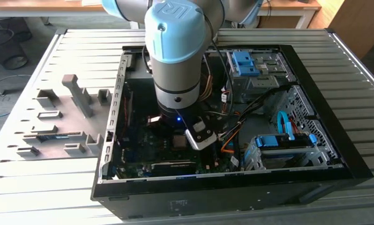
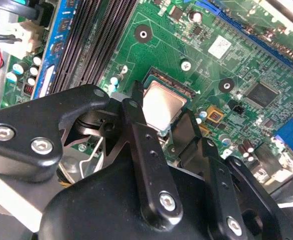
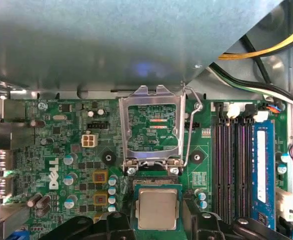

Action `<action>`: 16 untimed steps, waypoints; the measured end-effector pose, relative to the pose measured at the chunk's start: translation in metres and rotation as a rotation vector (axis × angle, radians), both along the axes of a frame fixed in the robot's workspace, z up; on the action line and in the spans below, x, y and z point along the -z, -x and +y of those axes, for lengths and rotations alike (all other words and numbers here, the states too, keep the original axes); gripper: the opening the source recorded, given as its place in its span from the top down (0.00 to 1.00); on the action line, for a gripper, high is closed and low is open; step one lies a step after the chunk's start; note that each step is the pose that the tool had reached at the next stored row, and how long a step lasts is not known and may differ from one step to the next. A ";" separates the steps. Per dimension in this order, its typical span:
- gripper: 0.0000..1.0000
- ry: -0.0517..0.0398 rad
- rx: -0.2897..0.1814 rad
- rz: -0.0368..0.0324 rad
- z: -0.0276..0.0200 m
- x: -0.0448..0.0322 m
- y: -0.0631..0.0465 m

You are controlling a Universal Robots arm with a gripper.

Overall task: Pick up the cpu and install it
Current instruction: 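Place the cpu into insertion slot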

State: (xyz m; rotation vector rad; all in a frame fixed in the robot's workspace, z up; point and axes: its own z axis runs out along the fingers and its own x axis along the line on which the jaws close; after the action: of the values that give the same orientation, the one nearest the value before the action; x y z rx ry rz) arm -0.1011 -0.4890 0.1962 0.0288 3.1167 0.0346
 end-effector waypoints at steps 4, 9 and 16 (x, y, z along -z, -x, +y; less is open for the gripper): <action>0.53 0.0005 -0.002 -0.0001 -0.0004 0.0010 0.000; 0.53 0.0006 -0.005 -0.0001 -0.0004 0.0033 0.003; 0.53 0.0012 -0.005 0.0003 -0.0005 0.0076 0.003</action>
State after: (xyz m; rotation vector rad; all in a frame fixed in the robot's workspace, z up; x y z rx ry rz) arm -0.1038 -0.4895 0.1886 0.0209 3.1171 0.0329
